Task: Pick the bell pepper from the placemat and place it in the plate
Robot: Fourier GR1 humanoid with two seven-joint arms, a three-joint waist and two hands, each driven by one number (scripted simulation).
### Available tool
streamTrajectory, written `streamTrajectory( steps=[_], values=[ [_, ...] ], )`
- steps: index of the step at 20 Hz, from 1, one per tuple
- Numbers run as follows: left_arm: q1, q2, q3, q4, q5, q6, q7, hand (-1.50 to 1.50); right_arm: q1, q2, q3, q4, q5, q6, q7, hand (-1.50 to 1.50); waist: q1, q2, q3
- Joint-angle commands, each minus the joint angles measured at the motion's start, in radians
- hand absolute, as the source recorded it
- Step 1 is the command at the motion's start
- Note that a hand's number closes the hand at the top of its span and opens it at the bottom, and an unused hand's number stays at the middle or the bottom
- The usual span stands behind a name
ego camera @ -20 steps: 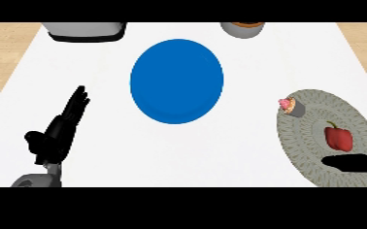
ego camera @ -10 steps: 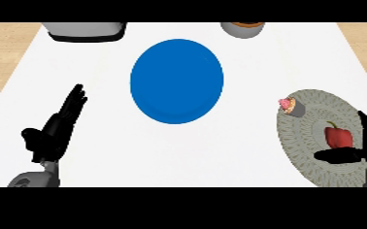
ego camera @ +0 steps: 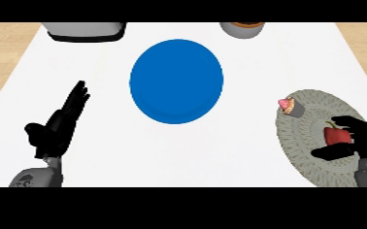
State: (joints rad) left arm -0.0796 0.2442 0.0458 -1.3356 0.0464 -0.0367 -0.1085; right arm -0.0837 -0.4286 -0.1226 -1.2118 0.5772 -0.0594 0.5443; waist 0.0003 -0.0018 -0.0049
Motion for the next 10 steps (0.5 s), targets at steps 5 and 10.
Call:
streamTrajectory(
  steps=[5, 10],
  values=[
    [0.016, -0.006, 0.032, -0.004, 0.001, -0.035, -0.013, 0.0, -0.035, 0.057, 0.015, 0.049, 0.04, -0.032, -0.098, 1.5, 0.001, 0.002, 0.005],
    [0.041, -0.011, 0.021, -0.02, -0.032, -0.023, -0.019, 0.0, -0.012, -0.019, -0.018, 0.024, 0.1, -0.091, -0.161, 1.5, -0.001, 0.001, 0.005]
  ],
)
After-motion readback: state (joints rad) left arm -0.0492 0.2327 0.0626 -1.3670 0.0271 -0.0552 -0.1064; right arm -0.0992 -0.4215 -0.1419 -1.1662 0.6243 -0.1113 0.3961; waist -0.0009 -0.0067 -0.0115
